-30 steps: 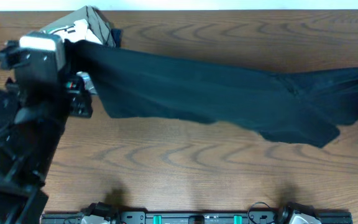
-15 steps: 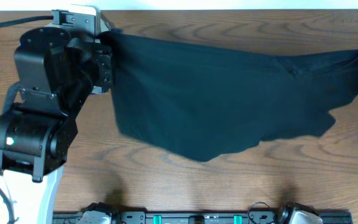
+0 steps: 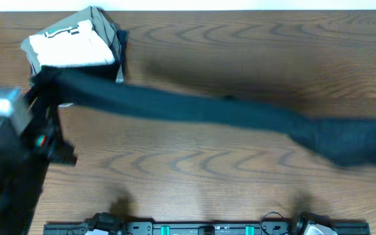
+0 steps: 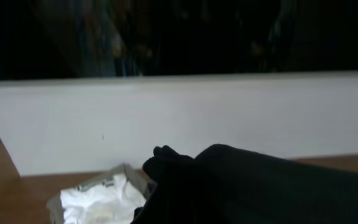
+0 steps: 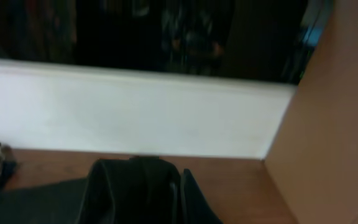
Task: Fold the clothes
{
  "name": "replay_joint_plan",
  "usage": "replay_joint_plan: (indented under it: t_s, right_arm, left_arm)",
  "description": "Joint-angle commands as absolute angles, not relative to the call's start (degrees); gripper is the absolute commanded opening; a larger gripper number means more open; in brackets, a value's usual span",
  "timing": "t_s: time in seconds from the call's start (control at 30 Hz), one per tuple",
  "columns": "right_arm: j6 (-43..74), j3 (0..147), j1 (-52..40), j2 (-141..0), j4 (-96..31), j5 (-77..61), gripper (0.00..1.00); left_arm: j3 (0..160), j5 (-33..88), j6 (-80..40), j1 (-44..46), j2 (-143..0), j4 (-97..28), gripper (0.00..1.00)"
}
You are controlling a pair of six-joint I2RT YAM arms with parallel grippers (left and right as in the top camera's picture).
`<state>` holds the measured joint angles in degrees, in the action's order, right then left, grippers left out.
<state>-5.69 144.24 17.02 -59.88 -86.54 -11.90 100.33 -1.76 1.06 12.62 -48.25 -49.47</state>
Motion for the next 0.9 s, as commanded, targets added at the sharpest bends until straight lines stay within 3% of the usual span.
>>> replay_joint_plan:
  t_s: [0.0,0.37,0.87]
  right_arm:
    - [-6.2,150.1,16.9,-59.9,-87.7,-10.3,0.01]
    - [-7.0,152.4,16.9,-64.4,-87.2,-8.8,0.01]
    - [-12.4,152.4,16.9,-92.9,-94.1,-16.1,0.01]
  left_arm:
    - [100.9,-1.0,-0.1,12.3,-47.5,-48.8,0.06]
    - [100.9,-0.8,-0.1,12.3,-52.7,-48.9,0.06]
    - [100.8,-0.6,-0.1,12.3,-76.7,-49.2,0.06]
